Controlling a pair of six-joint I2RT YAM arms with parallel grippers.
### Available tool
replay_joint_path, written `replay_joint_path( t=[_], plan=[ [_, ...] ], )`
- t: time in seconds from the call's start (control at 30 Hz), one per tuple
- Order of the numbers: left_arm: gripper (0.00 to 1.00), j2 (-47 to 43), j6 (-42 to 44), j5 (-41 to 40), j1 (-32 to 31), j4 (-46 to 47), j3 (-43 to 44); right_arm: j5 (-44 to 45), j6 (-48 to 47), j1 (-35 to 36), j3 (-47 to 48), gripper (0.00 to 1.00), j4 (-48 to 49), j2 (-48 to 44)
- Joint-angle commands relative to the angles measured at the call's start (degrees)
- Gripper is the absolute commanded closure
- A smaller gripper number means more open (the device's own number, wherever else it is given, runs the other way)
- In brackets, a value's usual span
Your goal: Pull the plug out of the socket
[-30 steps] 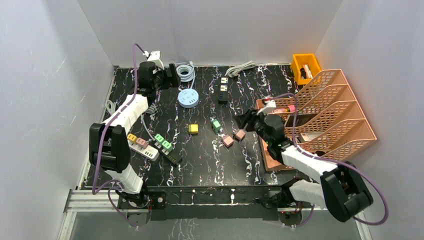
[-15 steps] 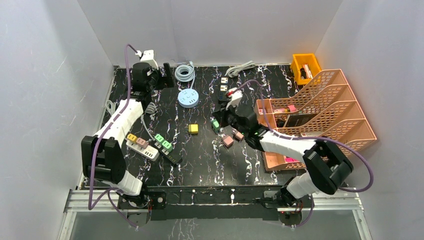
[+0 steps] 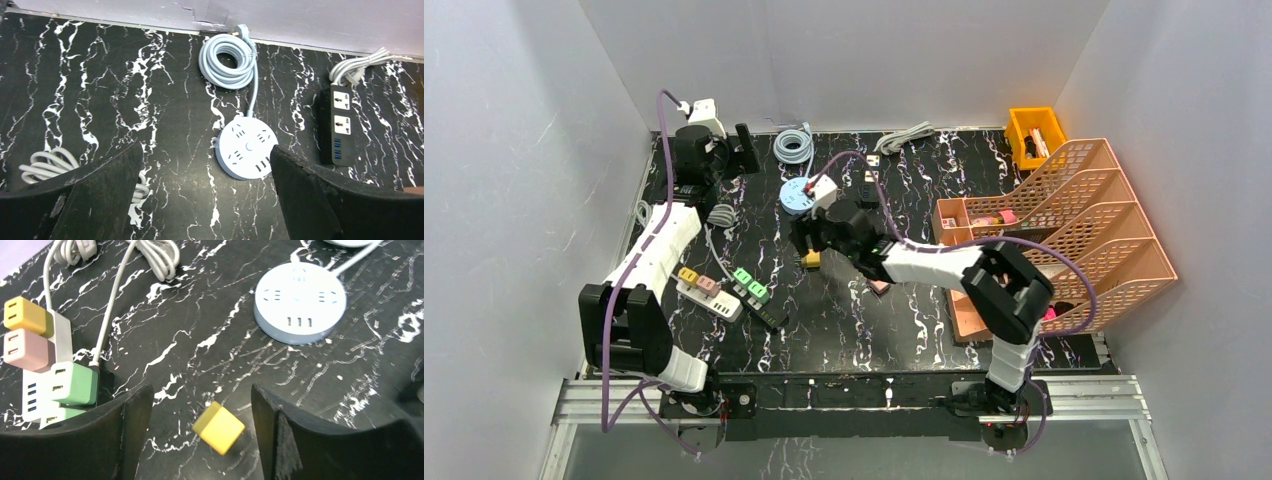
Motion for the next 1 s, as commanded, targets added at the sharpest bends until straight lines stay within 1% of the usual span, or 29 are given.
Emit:
replay_joint_path(
  t=[0.0, 0.07, 0.23, 0.6, 0.77, 0.97],
  plan=[
    [0.02, -3.56, 1.22, -2.66, 0.83, -0.88, -0.87, 2.61, -4.35, 3.77, 7.81, 0.16, -3.52, 4.71],
    [0.02, -3.86, 1.41, -3.26, 1.00, -0.89, -1.13, 1.26, -6.49, 5.55, 10.50, 0.12, -4.19, 6.53],
    [0.02, -3.94, 1.90, -4.12, 1.20, -0.97, -1.53, -2.76, -9.92, 8.58, 12.93, 0.12, -5.06, 9.18],
    [0.02, -3.65, 1.55, -2.93, 1.21, -0.52, -1.71, -13.08, -9.30, 9.98, 14.61, 0.12, -3.72, 11.89],
    [0.02, -3.65, 1.64, -2.85, 1.16, -0.55, -1.78, -14.44, -8.77, 10.29, 16.70, 0.13, -4.14, 14.47],
    [0.02, -3.48, 1.64, -2.72, 1.20, -0.30, -1.71, -15.33, -8.85, 10.84, 18.93, 0.17, -4.61, 16.48]
  ],
)
